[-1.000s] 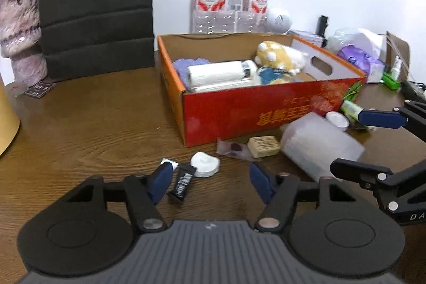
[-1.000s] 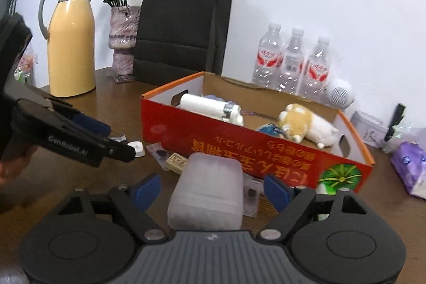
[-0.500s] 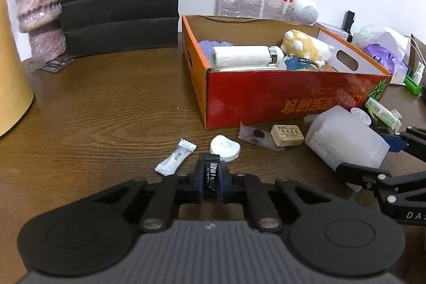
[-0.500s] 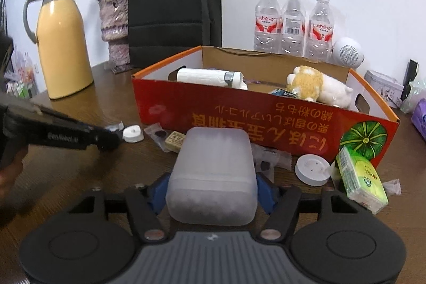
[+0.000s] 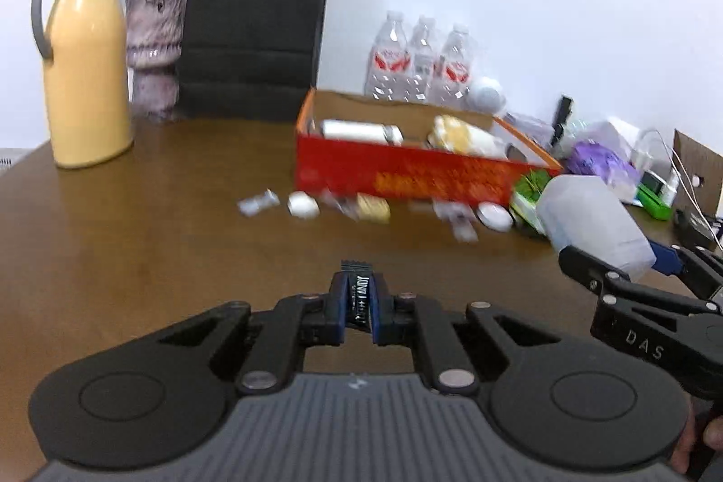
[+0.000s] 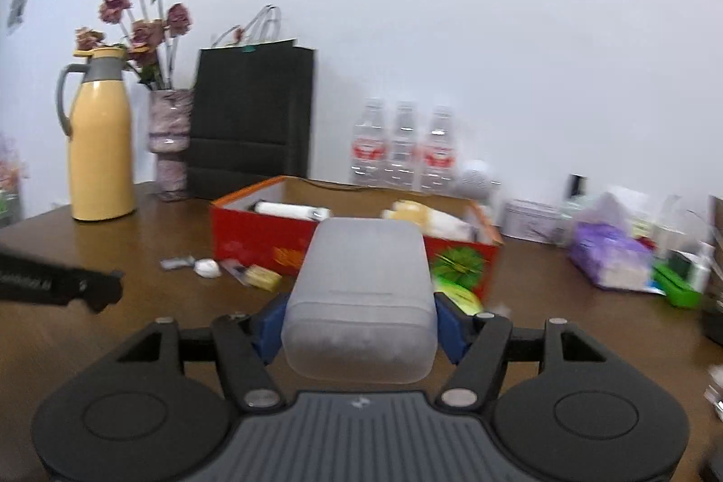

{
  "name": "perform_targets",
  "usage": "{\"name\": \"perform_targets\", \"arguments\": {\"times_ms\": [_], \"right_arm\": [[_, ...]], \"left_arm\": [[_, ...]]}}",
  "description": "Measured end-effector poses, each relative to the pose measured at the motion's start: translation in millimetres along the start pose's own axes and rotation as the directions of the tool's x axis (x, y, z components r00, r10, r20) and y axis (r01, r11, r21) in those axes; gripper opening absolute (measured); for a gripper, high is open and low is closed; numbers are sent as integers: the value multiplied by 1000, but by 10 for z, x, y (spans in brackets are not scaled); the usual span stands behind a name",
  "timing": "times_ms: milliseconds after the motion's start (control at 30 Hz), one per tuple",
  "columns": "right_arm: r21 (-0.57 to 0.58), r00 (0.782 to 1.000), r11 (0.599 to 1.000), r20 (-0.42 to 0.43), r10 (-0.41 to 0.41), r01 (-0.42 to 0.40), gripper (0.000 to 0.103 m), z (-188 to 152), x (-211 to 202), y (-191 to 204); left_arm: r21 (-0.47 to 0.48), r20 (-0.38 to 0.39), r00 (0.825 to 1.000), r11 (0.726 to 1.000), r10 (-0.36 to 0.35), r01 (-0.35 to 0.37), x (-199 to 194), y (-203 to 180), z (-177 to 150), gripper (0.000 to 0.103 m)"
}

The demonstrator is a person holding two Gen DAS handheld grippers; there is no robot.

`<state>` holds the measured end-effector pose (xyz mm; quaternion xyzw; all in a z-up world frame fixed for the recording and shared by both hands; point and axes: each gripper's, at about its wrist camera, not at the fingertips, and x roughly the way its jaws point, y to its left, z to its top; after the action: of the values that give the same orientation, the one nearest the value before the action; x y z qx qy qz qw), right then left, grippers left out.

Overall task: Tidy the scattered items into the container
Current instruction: 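Carry the plastic box and black packet into the cardboard box and release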

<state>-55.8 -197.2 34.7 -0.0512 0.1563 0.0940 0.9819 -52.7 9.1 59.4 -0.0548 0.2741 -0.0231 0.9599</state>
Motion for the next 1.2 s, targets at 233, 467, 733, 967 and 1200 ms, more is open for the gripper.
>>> {"name": "perform_targets", "arguments": {"times_ms": [233, 467, 733, 967, 1200], "right_arm": [[36, 1000, 999, -4, -20, 20, 65, -140, -437, -68], [75, 1000, 997, -4, 14, -14, 65, -97, -496, -81], [106, 996, 993, 70, 53, -60, 64, 838, 36, -506], [91, 997, 994, -44, 56, -52, 64, 1585, 1302, -776], [44, 970, 999, -240, 36, -26, 65, 1483, 2435, -802]], "left_arm": [[77, 51, 998, 996, -39, 35, -330, -320, -219, 10], [76, 83, 994, 995, -67, 61, -409, -296, -124, 10], [68, 190, 957, 975, -221, 212, -153, 38, 1157, 10], [35, 2, 959, 959, -283, 282, 1171, 54, 2333, 10], [-30, -220, 959, 984, -177, 175, 2652, 12, 2488, 11]]}}
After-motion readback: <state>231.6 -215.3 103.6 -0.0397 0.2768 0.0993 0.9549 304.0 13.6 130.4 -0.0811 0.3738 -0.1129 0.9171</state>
